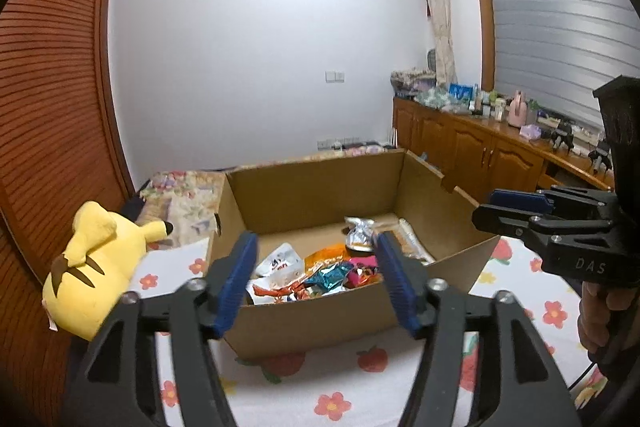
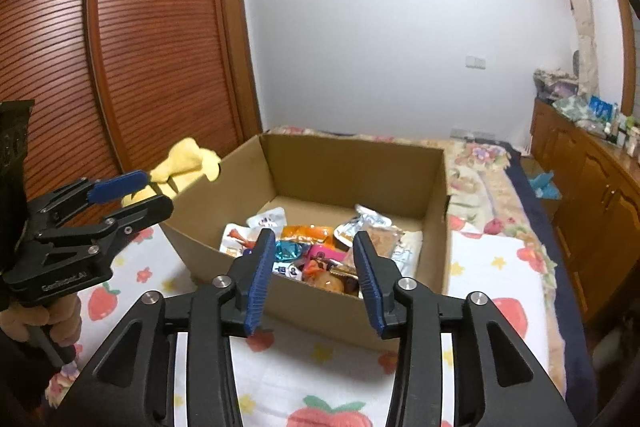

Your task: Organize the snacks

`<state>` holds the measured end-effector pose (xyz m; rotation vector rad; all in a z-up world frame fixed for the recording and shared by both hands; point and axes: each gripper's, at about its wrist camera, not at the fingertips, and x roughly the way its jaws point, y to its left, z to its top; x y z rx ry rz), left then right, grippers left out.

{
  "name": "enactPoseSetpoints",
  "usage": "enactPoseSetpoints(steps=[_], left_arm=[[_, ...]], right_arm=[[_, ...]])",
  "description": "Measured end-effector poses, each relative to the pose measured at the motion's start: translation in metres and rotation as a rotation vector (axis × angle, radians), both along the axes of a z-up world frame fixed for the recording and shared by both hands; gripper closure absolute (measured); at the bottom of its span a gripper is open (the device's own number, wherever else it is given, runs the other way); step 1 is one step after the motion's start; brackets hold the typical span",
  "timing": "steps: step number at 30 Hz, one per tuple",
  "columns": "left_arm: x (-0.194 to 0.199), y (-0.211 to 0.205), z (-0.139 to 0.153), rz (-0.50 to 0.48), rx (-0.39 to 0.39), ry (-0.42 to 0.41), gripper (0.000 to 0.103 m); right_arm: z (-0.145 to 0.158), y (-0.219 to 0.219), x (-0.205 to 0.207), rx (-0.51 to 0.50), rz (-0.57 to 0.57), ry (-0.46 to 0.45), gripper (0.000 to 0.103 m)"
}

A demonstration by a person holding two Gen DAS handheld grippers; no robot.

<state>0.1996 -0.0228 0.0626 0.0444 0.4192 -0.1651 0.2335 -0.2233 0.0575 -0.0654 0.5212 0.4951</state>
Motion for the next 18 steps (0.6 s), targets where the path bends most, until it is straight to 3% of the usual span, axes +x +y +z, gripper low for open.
enactPoseSetpoints(steps=[7,10,18], left_arm=[[-0.029,0.0,0.02,0.024,0.026,-0.073,0.026],[-0.041,-0.002,0.029,0.048,0.04,-0.094,0.011],[-0.076,-0.005,0.054,0.073,0.023,-0.182,0.003]], right_arm=[[0.021,-0.008,-0.031,0.018,-0.038,-0.081,0.044],[0.028,-0.013,-0.042,0.036,-0.067,-0.116,0.037],[0.049,-0.024,-0.076,0.073,-0.116,-0.202,0.017]])
